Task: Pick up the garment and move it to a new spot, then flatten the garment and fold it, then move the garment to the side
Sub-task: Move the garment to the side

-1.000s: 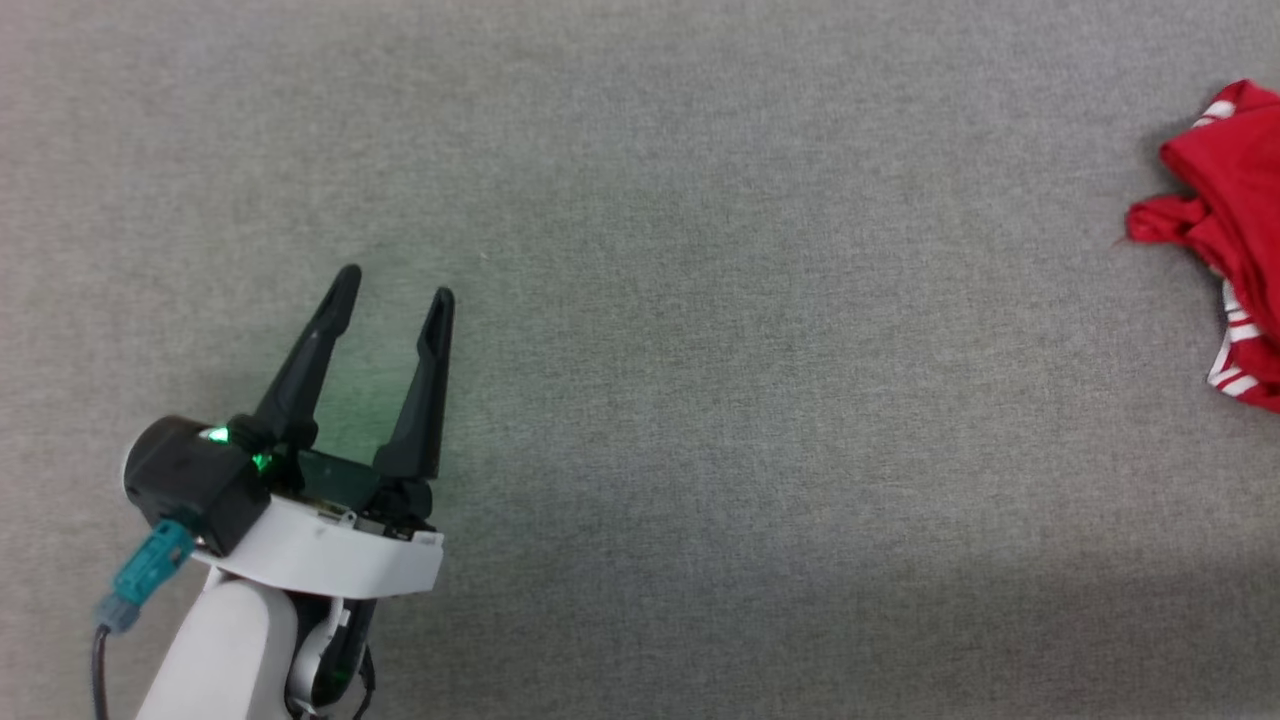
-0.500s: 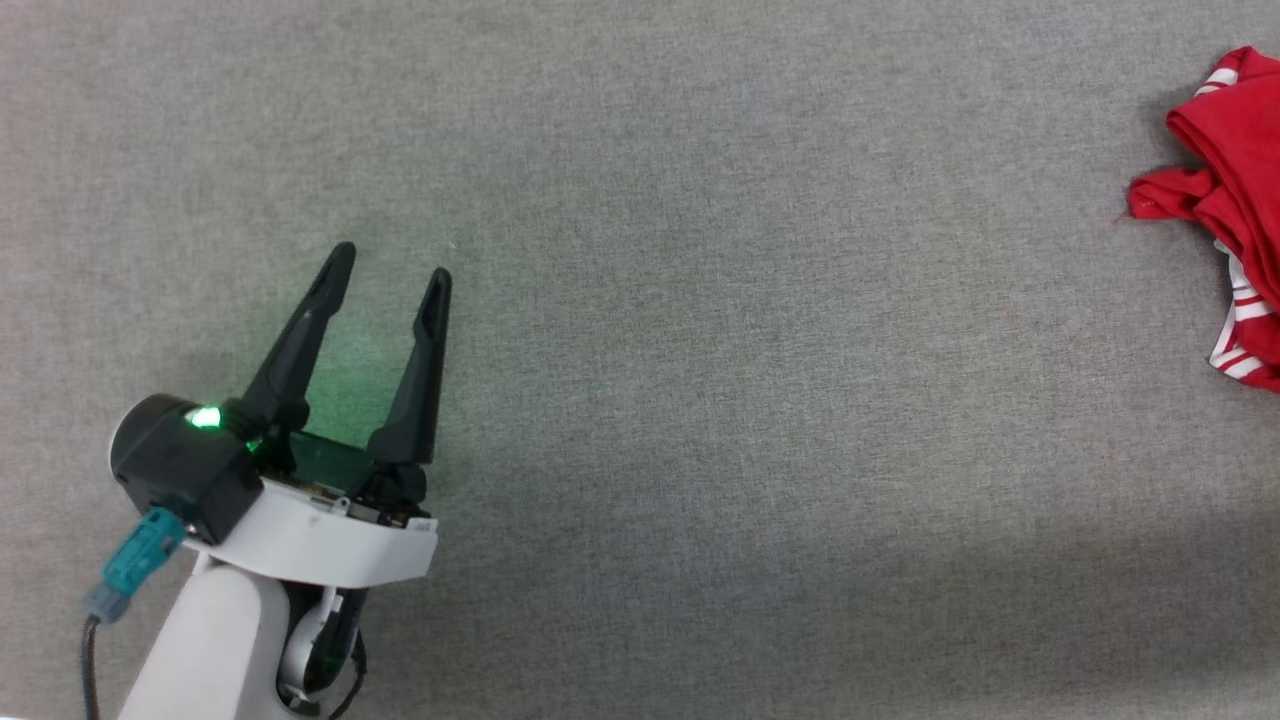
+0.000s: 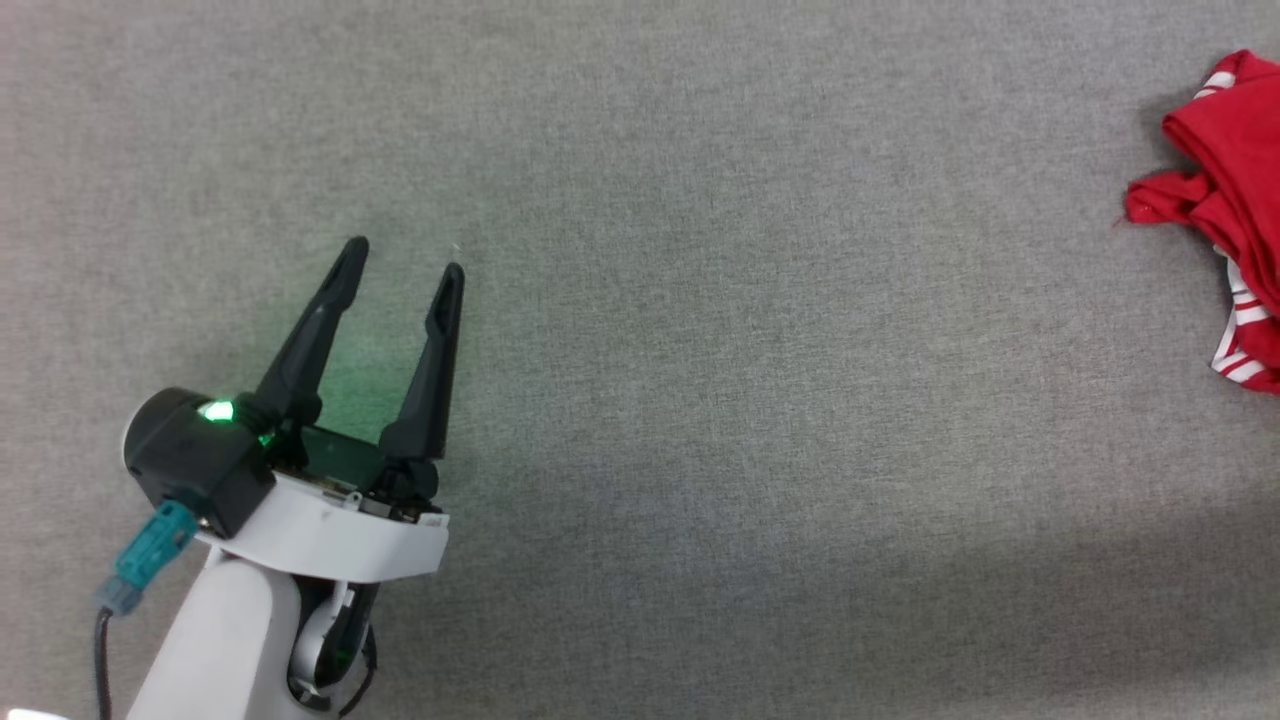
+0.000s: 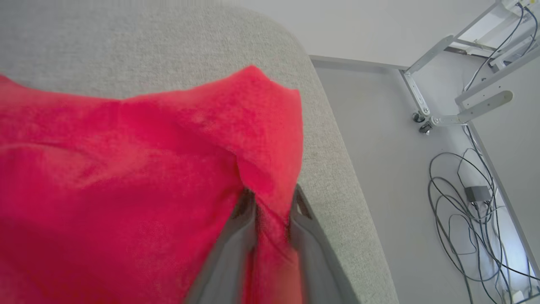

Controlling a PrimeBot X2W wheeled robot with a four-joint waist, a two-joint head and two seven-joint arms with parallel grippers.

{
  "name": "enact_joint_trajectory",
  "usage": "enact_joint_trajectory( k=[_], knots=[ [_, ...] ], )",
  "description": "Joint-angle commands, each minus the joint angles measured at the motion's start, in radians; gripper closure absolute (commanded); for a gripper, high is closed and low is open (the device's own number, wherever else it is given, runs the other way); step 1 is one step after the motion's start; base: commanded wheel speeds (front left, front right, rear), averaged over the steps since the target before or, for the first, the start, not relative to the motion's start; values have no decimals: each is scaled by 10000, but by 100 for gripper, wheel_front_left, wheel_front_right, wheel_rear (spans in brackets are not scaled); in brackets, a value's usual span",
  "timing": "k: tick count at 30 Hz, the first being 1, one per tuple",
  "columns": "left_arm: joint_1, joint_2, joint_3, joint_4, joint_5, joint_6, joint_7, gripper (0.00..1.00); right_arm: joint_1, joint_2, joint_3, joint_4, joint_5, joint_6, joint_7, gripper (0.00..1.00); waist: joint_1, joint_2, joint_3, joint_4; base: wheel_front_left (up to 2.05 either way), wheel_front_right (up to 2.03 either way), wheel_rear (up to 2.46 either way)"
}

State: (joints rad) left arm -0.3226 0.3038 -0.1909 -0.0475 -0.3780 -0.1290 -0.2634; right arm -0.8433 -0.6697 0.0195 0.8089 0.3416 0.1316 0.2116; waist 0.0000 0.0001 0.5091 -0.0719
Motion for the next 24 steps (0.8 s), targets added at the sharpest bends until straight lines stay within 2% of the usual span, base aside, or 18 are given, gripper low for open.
enact_joint_trajectory(
  k=[1,10,16,24],
  knots=[
    [-38,-16,4,25,15,-34,-7,0,-94,58,27,21,-23,-15,-75,0,0,-1,-112,38,0,0,0],
    [517,-282,84,373,-190,-34,-7,0,473,165,270,-207,143,-15,-525,0,0,-1,-1505,497,0,0,0],
    [1231,-345,229,986,-305,-34,-8,0,1346,768,1616,-1172,540,-15,-597,0,0,-1,-2746,927,0,0,0],
    [1891,-426,537,1502,-477,-34,-7,0,2440,1556,2298,-1859,1188,-15,-1251,0,0,-1,-3823,1485,0,0,0]
  ],
)
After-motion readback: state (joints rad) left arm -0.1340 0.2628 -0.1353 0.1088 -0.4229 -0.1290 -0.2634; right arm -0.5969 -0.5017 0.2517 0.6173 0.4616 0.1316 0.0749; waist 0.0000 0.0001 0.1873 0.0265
